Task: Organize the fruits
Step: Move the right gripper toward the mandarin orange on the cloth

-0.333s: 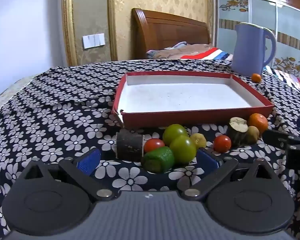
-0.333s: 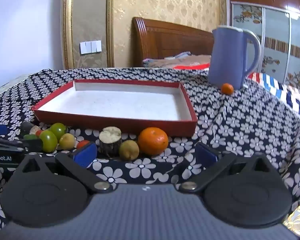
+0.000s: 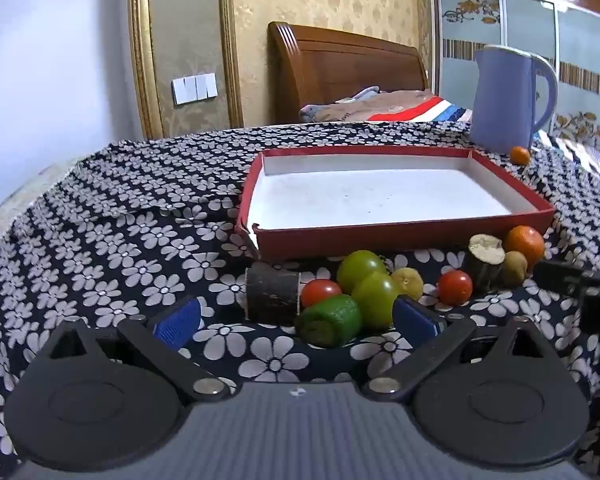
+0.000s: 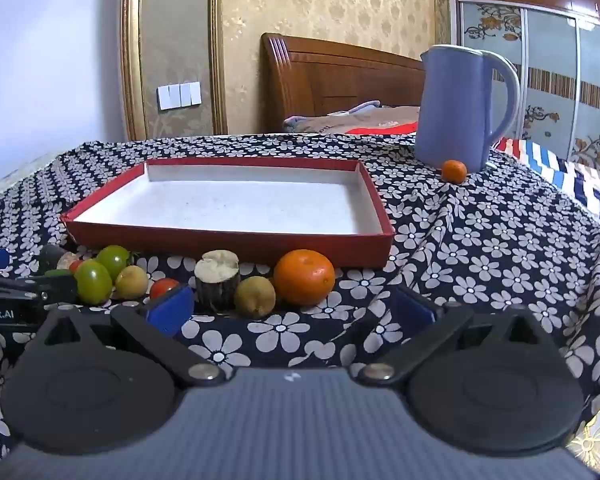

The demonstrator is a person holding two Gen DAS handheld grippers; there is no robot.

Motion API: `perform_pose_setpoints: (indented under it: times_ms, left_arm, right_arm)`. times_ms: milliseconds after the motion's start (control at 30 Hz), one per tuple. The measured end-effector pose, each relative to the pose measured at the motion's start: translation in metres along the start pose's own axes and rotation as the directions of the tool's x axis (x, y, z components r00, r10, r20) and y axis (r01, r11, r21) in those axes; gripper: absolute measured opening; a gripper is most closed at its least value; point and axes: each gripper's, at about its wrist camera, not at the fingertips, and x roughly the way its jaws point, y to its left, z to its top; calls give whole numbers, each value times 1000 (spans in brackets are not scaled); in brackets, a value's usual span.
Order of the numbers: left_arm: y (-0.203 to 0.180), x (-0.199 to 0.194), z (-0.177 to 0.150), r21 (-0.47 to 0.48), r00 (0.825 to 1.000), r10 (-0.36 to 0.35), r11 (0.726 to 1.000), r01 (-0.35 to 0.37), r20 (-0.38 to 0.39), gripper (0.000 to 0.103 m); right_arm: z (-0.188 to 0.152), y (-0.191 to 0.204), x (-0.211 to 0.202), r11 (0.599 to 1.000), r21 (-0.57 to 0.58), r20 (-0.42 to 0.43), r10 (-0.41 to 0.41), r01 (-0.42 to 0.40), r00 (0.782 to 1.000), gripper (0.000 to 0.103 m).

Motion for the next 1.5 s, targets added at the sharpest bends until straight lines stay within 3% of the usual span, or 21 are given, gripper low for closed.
perform_pose_setpoints:
  times_ms: [233,567,600,633,700,800,1067,1167,1267,1500]
  left_arm:
    - [1,-4,-3,0,999,-40,999,40,-1,102]
    - [2,-4,-2,-27,995,-96,995,95,-16,102]
    - [2,-5,-2,-23,995,-101,995,101,-9,95]
    - [1,-6,-3,-16,994,-107,994,107,-3,75]
    - [-2,-5,-2,6,994,-110,994,110,-22,46]
    - [0,3,-3,-15,988,-139,990,139,-67,46]
    - [0,3,-4,-16,989,-131,991,130,-67,46]
    - [1,2,-4,-15,989,-132,991,131,-63,48]
    - [2,2,-5,-11,991,-119,993,119,-58,59]
    - [-1,5,-3,11,991,-122,992,122,-63,60]
  right_arm:
    - [12,-19,44,1000,-9,-6,2,-2,1000,103]
    - [13,-23,50,1000,5,-33,-21,21,999,103]
    - [13,-25,51,1000,10,-35,-24,24,999,103]
    - [13,-26,51,1000,18,-39,-23,24,999,103]
    - [12,-29,52,999,32,-47,-21,23,999,103]
    - [12,-31,52,999,48,-48,-17,19,999,103]
    - [12,-31,53,999,44,-53,-15,17,998,103]
    - [11,-33,53,998,53,-56,-14,17,998,103]
    - [11,-34,53,998,61,-58,-14,17,998,103]
    - [11,-33,54,998,56,-57,-9,13,998,103]
